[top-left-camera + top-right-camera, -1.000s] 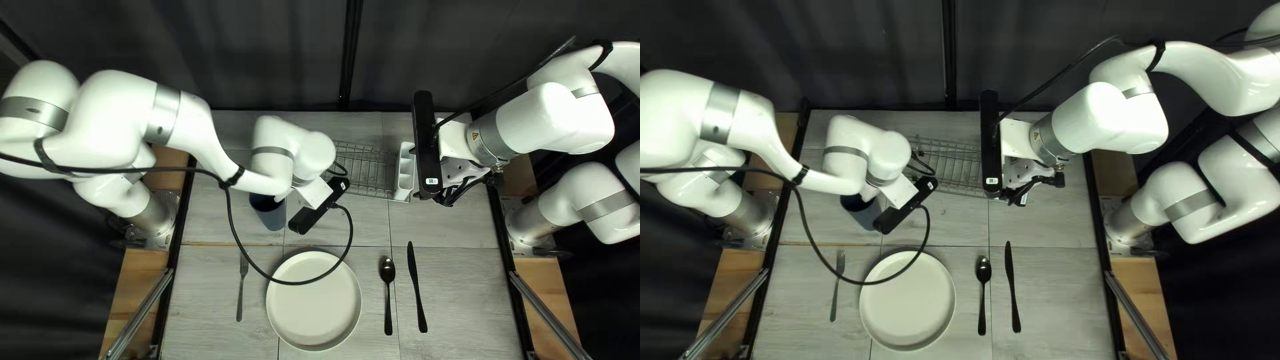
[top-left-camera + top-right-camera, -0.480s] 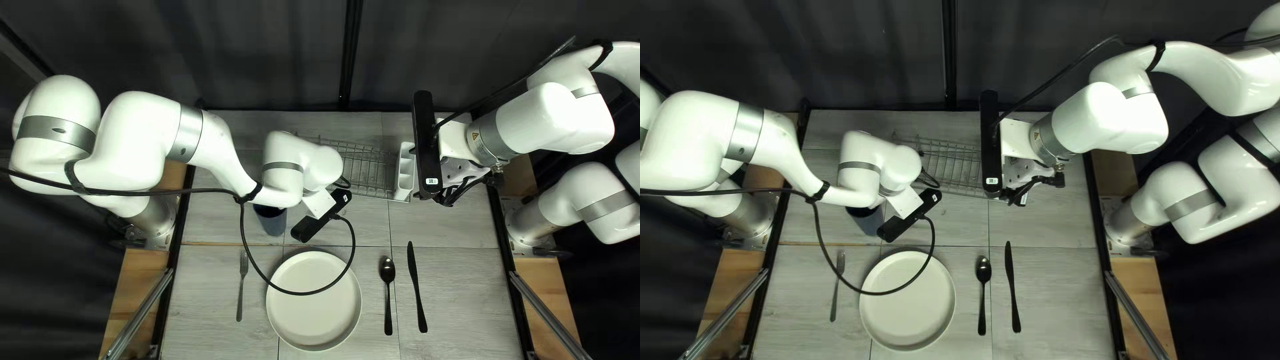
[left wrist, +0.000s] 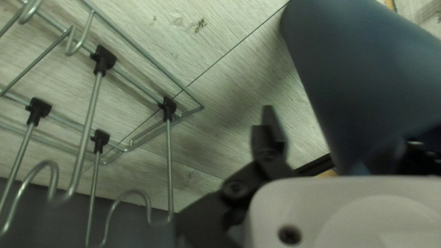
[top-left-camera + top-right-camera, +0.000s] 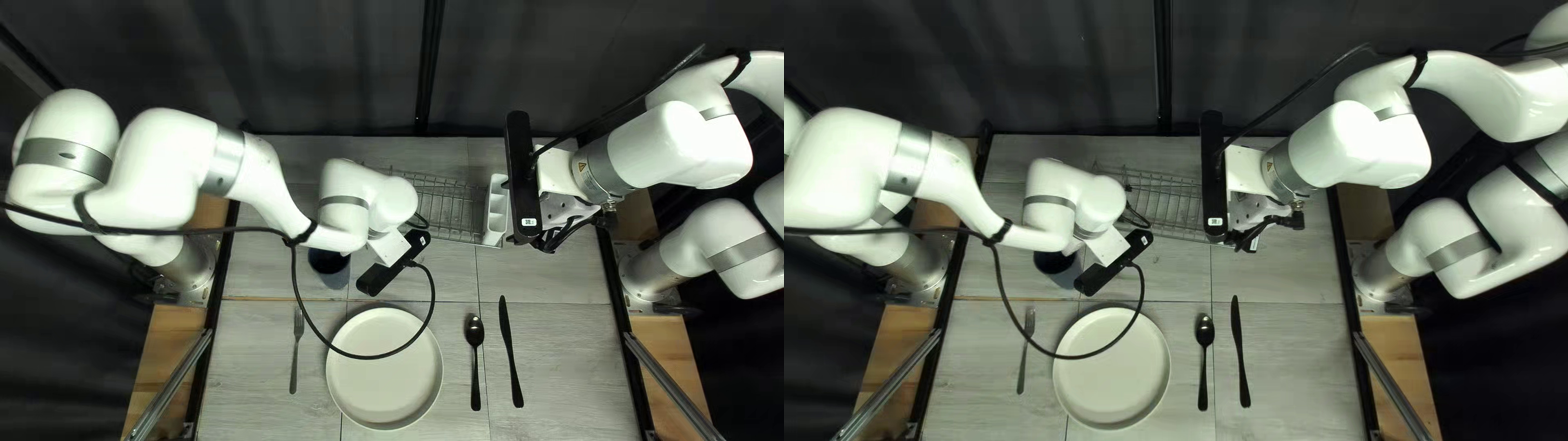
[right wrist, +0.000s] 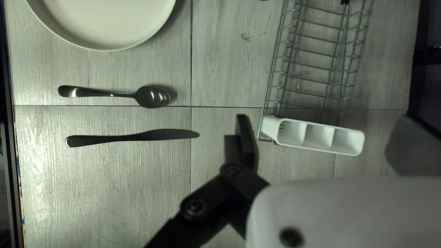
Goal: Pick up and place plate onto table. Place down one fork to the left of the plate. Place spoon and knife to the right of the plate. Place cup above the knife and spoon
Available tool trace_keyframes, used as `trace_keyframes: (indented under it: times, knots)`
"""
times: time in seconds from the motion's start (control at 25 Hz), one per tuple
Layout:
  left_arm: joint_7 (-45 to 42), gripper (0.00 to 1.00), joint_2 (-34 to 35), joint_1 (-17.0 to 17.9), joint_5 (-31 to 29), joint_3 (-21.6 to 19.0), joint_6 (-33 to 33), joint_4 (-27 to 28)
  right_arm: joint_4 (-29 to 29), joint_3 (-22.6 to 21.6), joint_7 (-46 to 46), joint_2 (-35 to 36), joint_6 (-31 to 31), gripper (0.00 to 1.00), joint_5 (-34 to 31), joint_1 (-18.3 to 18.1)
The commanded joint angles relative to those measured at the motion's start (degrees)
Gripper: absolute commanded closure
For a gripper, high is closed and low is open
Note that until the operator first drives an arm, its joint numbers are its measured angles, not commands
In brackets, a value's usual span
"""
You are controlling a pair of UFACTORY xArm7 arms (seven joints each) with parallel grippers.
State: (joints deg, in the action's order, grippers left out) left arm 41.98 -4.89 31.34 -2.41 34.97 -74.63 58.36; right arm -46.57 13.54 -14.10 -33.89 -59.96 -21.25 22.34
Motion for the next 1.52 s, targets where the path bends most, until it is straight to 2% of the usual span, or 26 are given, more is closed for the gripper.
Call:
trace_keyframes:
  times: [0.04, 0.2, 0.4, 0.56, 0.84, 1.16, 1.32, 1.52]
  knots:
    - [-11.77, 0.0, 16.01, -0.45, -6.77, -2.4, -8.43, -1.73, 0.0, 0.0, 0.0, 0.0, 0.0, 0.0, 0.0, 0.0]
    - [-22.75, 0.0, 31.65, -5.11, -10.71, -7.53, -17.15, -3.75, 0.0, 0.0, 0.0, 0.0, 0.0, 0.0, 0.0, 0.0]
    - [-31.58, 0.0, 43.81, -9.77, -11.17, -12.73, -22.59, -5.32, 0.0, 0.0, 0.0, 0.0, 0.0, 0.0, 0.0, 0.0]
    - [-36.37, 0.0, 50.34, -12.5, -11.32, -15.66, -23.97, -7.48, 0.0, 0.0, 0.0, 0.0, 0.0, 0.0, 0.0, 0.0]
    - [-36.7, 0.0, 50.77, -12.68, -11.35, -15.82, -23.89, -7.71, 0.0, 0.0, 0.0, 0.0, 0.0, 0.0, 0.0, 0.0]
    - [-36.7, 0.0, 50.77, -12.68, -11.35, -15.82, -23.89, -7.71, -5.84, 5.0, 11.32, 16.91, 10.34, 0.0, 3.08, 3.36]
    - [-36.7, 0.0, 50.77, -12.68, -11.35, -15.82, -23.89, -7.71, -9.84, 7.36, 19.98, 27.35, 15.96, 0.0, 9.2, 3.55]
    - [-36.7, 0.0, 50.77, -12.68, -11.35, -15.82, -23.89, -7.71, -16.22, 6.94, 31.37, 39.56, 20.78, 0.0, 18.32, 1.26]
